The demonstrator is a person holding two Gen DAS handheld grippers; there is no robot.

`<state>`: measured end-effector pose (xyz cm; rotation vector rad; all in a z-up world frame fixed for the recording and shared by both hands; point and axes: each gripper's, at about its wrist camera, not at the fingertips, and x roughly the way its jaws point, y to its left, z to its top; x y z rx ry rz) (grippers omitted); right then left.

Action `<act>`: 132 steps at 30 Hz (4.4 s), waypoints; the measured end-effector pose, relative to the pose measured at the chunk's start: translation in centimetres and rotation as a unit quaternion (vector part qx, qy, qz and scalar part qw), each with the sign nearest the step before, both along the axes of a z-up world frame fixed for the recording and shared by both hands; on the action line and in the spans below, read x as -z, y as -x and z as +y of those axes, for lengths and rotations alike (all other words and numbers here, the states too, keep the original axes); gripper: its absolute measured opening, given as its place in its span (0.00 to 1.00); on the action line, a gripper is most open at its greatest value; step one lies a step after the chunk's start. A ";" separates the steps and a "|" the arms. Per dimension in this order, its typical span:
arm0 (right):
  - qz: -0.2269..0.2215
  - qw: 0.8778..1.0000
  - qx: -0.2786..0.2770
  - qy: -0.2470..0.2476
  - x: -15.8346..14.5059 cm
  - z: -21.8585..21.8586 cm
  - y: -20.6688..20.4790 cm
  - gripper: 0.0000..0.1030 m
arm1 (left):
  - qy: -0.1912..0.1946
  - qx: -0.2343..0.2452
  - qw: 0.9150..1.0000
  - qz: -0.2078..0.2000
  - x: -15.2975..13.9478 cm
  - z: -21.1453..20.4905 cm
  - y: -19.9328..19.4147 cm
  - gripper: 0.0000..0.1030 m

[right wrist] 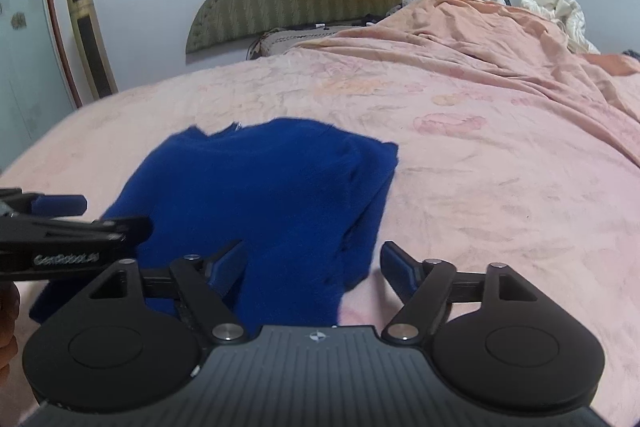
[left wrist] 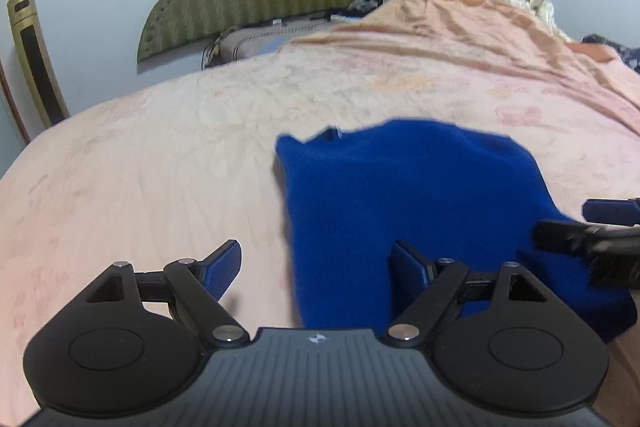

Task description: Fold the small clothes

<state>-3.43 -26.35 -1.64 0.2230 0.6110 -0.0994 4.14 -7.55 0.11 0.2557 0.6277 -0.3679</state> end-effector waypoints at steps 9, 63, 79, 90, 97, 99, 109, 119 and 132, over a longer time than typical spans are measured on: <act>0.023 0.986 -0.053 -0.156 2.1 -7.7 -5.2 0.79 | 0.179 0.036 0.969 0.166 1.8 3.3 -9.7 0.84; 0.006 0.997 0.000 0.079 -1.2 2.8 1.9 0.98 | 0.021 -0.064 0.997 0.038 1.5 0.2 2.9 0.79; 0.020 0.997 -0.022 0.076 -0.6 4.0 5.8 0.99 | 0.063 -0.084 0.992 0.072 2.0 3.0 6.6 0.79; 0.024 0.996 -0.020 0.089 -0.5 4.7 7.1 0.99 | 0.025 -0.097 0.993 0.063 2.7 3.1 8.2 0.79; 0.029 0.996 -0.016 0.084 -0.5 4.4 7.5 1.00 | 0.021 -0.099 0.993 0.063 2.7 2.9 8.5 0.79; 0.030 0.996 -0.018 0.087 -0.5 4.4 7.5 1.00 | 0.020 -0.099 0.993 0.063 2.7 2.9 8.5 0.79; 0.034 0.994 -0.029 0.098 -0.3 5.0 7.7 1.00 | 0.025 -0.101 0.992 0.068 2.7 3.1 8.4 0.79; 0.030 0.995 -0.030 0.095 -0.7 5.1 8.0 1.00 | 0.024 -0.099 0.993 0.063 2.5 3.0 8.9 0.79; 0.030 0.994 -0.037 0.095 -0.9 5.4 8.1 1.00 | 0.024 -0.097 0.993 0.064 2.4 2.9 8.9 0.79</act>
